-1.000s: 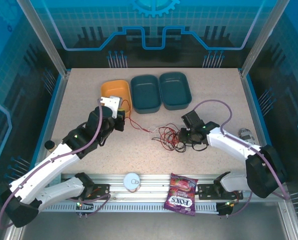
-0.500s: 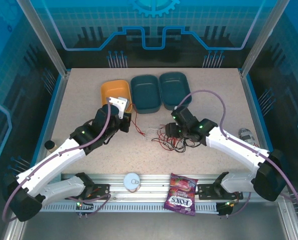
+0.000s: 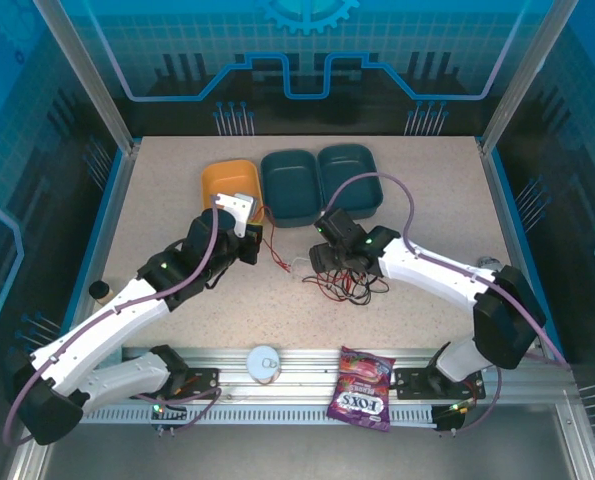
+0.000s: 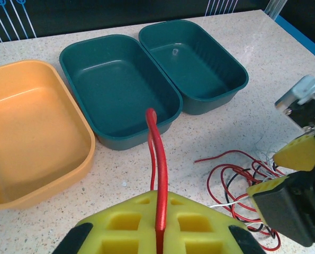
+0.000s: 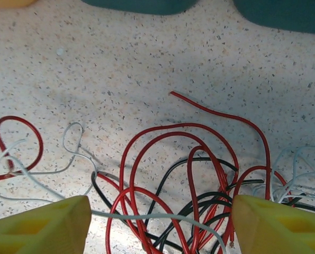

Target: Untangle the cables

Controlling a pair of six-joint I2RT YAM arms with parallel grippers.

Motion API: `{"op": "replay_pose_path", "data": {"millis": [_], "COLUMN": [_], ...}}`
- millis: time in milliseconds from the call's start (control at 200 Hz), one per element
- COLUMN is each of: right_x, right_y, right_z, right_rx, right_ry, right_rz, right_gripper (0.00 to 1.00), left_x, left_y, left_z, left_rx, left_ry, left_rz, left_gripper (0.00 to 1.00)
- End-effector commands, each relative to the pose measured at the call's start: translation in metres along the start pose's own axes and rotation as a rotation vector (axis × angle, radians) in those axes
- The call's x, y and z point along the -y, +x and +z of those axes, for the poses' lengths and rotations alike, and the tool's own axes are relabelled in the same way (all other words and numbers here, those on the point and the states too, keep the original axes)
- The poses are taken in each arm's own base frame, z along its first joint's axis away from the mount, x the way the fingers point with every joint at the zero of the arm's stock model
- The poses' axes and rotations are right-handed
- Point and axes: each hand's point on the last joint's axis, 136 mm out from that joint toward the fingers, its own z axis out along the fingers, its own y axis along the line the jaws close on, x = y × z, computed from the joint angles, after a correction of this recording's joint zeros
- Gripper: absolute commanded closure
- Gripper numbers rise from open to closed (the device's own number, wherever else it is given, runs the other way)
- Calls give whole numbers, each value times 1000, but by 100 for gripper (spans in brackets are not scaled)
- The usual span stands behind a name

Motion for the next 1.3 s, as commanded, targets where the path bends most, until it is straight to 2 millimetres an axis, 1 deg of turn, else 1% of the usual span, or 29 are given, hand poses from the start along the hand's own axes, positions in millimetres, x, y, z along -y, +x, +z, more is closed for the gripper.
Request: {"op": "replay_pose_path", "data": {"millis": [0, 120, 220, 390, 490, 620, 675, 735, 805, 921, 971, 1041, 1146, 1296], "right_x": [3, 4, 6, 4, -1, -17, -24, -33, -43, -56, -57, -52, -44, -37], "right_y": [5, 11, 15, 17, 14, -4, -11, -15, -18, -17, -16, -15, -18, -18], "right_z": [6, 16, 23, 25, 16, -11, -19, -24, -24, -19, -14, -6, 1, 13], "right_rx": [-43, -65, -82, -96, -106, -12, 25, 56, 76, 77, 66, 49, 23, 8], "right_ry": [36, 40, 26, -21, -34, -52, -68, -99, -137, -164, -152, -113, -43, 3], "right_rz": [-52, -57, -35, -6, -15, -97, -122, -143, -161, -178, -184, -182, -178, -184], "right_gripper": [27, 26, 28, 30, 33, 33, 33, 33, 33, 32, 32, 31, 29, 29], "left_x": [-1, -2, -5, -10, -10, -9, -9, -9, -9, -7, -6, -5, -6, -9], "left_y": [-17, -18, -21, -23, -25, -27, -28, -30, -30, -33, -33, -34, -36, -41], "left_z": [-8, -8, -10, -15, -16, -16, -16, -16, -15, -16, -16, -17, -19, -27], "left_rx": [47, 49, 54, 60, 65, 65, 68, 71, 72, 82, 82, 84, 90, 109], "left_ry": [0, -10, -28, -57, -54, -48, -50, -53, -54, -44, -39, -34, -38, -46], "left_rz": [-13, -6, 4, 18, 15, 16, 19, 21, 23, 11, 10, 14, 18, 27], "left_gripper": [100, 100, 100, 100, 100, 100, 100, 100, 100, 100, 100, 100, 100, 100]}}
